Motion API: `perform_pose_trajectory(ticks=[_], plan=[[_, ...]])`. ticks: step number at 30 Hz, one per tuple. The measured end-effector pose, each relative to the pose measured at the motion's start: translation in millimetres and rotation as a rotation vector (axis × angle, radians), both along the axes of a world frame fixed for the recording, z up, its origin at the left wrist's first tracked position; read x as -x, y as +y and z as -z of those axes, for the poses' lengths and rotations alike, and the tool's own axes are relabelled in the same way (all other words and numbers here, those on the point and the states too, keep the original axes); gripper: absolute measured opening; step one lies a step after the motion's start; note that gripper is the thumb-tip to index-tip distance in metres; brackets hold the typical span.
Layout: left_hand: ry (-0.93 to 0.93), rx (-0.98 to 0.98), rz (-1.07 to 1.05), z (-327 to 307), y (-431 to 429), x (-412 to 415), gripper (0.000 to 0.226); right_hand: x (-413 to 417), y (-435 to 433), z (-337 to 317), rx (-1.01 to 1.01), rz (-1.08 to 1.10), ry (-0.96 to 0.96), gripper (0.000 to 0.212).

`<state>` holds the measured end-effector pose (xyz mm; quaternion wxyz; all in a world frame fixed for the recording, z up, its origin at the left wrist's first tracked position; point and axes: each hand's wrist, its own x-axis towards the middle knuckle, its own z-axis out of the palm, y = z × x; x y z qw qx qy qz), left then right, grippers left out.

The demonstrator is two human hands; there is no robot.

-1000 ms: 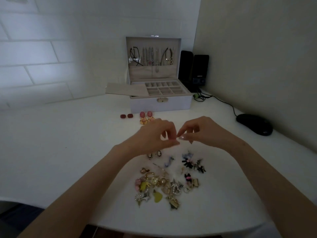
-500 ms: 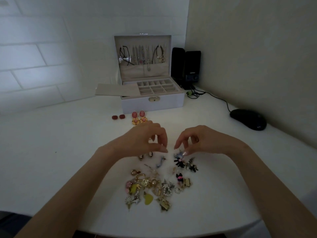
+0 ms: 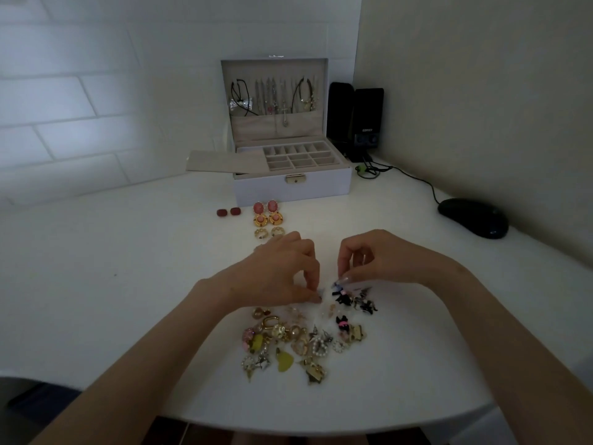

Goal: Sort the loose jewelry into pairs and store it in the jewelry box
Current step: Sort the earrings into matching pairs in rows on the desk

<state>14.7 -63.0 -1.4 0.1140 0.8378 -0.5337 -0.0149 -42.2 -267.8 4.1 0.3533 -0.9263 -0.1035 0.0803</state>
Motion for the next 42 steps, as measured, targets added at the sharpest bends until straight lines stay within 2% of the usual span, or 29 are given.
perform_pose_trajectory(ticks=[11, 16, 19, 22, 25, 28, 30, 33, 37, 42], plan=[[0.228, 0.046, 0.053, -10, 17, 7, 0.011, -2, -1, 5, -0.023, -0.003, -0.016, 0.005], [0.331, -0.034, 0.089, -18, 37, 15, 0.010, -3, -1, 7, -0.023, -0.015, -0.026, 0.007], [0.259, -0.093, 0.095, -11, 40, 22, 0.015, -3, 0, 8, -0.020, -0.017, -0.031, 0.006], [0.209, -0.068, 0.105, -7, 41, 26, 0.013, -3, 1, 8, -0.015, -0.013, -0.052, 0.006], [0.207, -0.034, 0.095, -8, 41, 27, 0.009, 0, 7, 3, -0.108, 0.002, -0.135, 0.006], [0.310, 0.053, 0.040, -16, 46, 26, 0.011, 6, 14, -9, -0.277, -0.032, -0.182, 0.004], [0.409, 0.115, -0.003, -22, 52, 23, 0.012, 11, 22, -17, -0.311, -0.110, -0.146, 0.004], [0.555, 0.210, -0.048, -26, 63, 16, 0.021, 19, 38, -19, -0.249, -0.233, -0.073, 0.005], [0.724, 0.365, -0.119, -23, 74, 7, 0.014, 15, 60, -9, -0.107, -0.245, -0.129, 0.009], [0.773, 0.459, -0.204, -19, 84, -2, 0.034, 7, 79, -5, 0.060, -0.212, -0.230, 0.011]])
